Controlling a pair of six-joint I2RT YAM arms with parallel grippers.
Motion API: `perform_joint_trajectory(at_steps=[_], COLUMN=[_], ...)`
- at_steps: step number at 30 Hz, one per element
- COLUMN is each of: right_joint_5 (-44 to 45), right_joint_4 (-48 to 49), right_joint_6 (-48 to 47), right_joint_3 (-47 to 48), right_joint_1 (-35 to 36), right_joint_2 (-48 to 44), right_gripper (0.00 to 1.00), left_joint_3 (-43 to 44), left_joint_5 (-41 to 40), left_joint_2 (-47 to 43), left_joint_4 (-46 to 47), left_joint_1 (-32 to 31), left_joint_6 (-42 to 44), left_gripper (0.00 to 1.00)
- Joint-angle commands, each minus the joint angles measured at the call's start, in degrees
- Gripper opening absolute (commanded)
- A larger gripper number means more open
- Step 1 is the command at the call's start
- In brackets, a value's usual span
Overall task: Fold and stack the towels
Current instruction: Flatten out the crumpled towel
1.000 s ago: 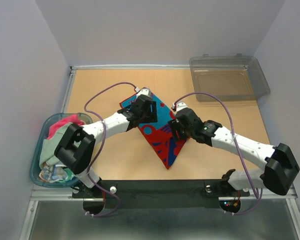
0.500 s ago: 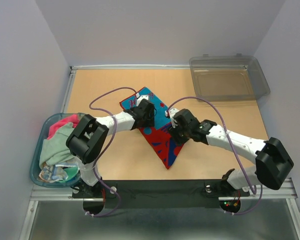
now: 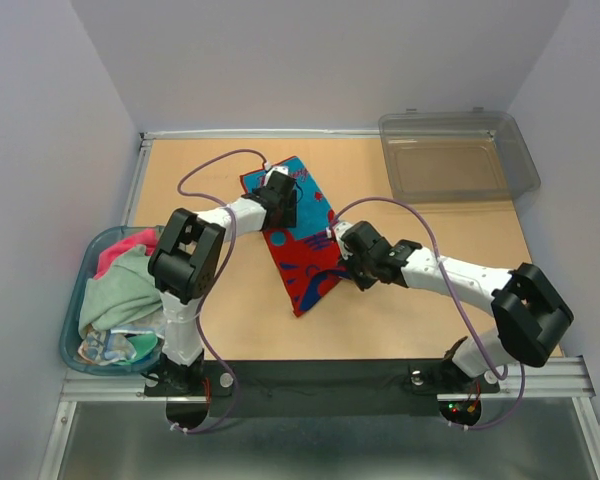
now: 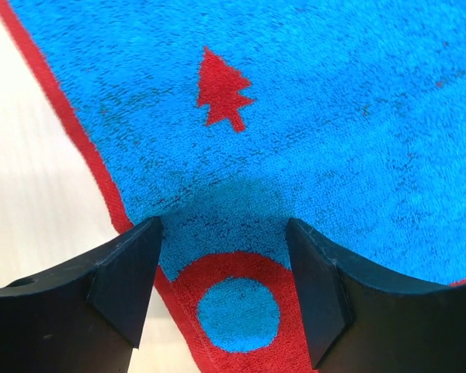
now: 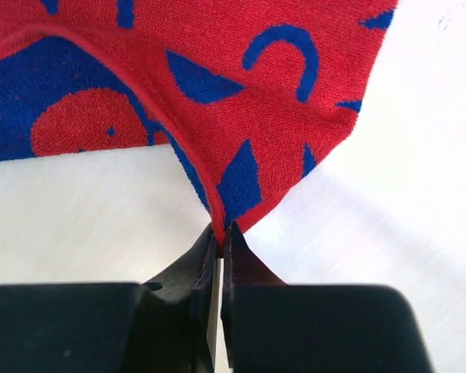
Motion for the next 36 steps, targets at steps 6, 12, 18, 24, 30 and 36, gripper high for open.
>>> perform_joint_trajectory(at_steps=[6,12,18,24,30,36], right_joint_5=[-0.87,-6.4,-9.3,-10.45,-10.45,-10.28], right_joint_4=[8.99,11.45,12.6,13.47,13.74,13.83], right_joint_6=[4.03,7.1,8.69,9.74,10.27,10.8], right_joint_3=[3.11,3.37,3.02,3.02,3.2,3.11], right_joint_1=[-3.26,-8.09,-10.38,-10.91,-11.09,-11.09], right_joint_2=[-2.11,-3.44,-3.26,-2.65,-2.03,-2.2], right_gripper=[0.01,0.01,0.01,0.01,0.01,0.01], left_joint_3=[-4.0,-21.84,-35.47,-42.78,-43.84,-40.42], left_joint_5=[1.35,9.52,16.91,16.92,12.79,9.28], left_joint_2=[-14.25,-33.85,-47.12,-51.71,-50.22,-42.77], left_joint_4=[1.47,4.2,7.53,11.41,10.97,7.29], left_joint_1=[1.74,-2.47,-10.63,-17.68,-23.83,-27.34], left_joint_6=[7.3,1.16,-9.47,-13.01,-12.57,-11.43], left_gripper=[0.78,0.78,0.78,0.77,0.73,0.65])
